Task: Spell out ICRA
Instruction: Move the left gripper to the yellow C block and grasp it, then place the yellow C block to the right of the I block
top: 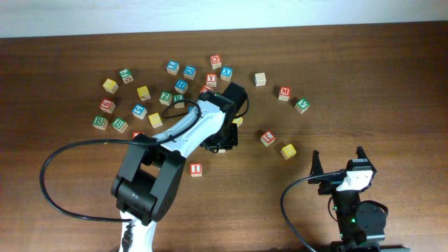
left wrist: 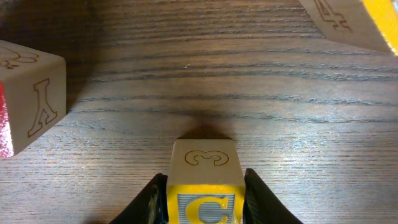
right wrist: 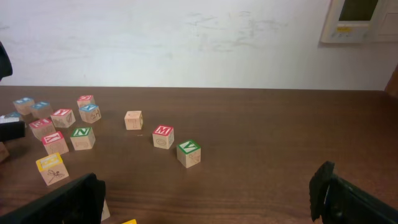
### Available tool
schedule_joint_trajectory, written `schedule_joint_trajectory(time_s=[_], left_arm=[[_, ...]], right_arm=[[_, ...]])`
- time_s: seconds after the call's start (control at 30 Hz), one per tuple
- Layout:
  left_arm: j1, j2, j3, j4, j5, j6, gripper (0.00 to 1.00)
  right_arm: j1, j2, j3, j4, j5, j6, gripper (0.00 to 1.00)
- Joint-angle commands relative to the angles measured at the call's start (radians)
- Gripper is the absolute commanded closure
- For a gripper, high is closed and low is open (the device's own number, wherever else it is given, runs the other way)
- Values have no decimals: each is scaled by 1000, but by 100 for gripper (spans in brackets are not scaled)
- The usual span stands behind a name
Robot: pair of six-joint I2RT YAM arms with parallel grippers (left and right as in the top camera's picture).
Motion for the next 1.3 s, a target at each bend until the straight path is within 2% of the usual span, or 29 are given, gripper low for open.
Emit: schedule_joint_trajectory(time_s=[0.0,0.07,0.23,0.33,0.53,0.6,0.83,0.9,1.1,1.27], left_arm=[[0,8,-4,2,-11,12,65],[0,8,-4,2,-11,12,62],[0,9,-5,2,-11,12,62],[0,9,-4,2,-11,12,69],[0,9,-4,2,-11,12,71],[0,9,-4,2,-11,11,78],[0,9,1,-10,0,11,79],[0,7,27,-51,24,11,79],[-1,7,202,-339,76,11,77],[-35,7,196,-463,104,29,76]], right_arm=[[-5,-6,-6,-5,8,-2,2],[-5,-6,-6,-5,8,-2,2],[-5,-6,-6,-5,8,-2,2],[-5,-6,-6,-5,8,-2,2],[-5,-6,-6,-5,8,-2,2],[-5,-6,-6,-5,8,-2,2],[-5,-6,-6,-5,8,-2,2],[-5,-6,-6,-5,8,-2,2],[-5,-6,-6,-5,8,-2,2],[-5,-6,-6,-5,8,-2,2]])
